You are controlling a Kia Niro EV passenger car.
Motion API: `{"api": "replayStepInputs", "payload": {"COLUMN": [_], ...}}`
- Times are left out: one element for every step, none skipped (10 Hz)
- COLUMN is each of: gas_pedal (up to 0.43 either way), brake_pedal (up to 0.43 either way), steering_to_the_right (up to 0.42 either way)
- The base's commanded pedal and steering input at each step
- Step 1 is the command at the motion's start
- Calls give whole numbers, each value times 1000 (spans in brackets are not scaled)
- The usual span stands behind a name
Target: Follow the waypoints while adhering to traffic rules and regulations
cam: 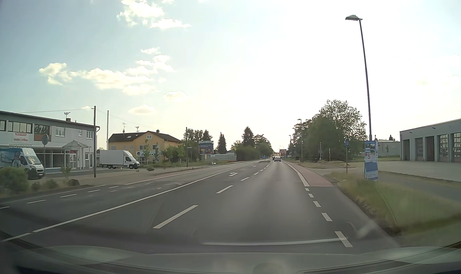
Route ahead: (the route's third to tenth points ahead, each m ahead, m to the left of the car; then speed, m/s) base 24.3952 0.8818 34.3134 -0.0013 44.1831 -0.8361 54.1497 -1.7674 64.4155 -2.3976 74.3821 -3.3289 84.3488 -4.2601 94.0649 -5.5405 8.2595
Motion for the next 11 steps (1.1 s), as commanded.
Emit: {"api": "replayStepInputs", "payload": {"gas_pedal": [268, 268, 268, 268, 268, 268, 268, 268, 268, 268, 268], "brake_pedal": [30, 30, 30, 30, 30, 30, 30, 30, 30, 30, 30], "steering_to_the_right": [68, 59, 51, 47, 40, 32, 28, 26, 26, 25, 23]}}
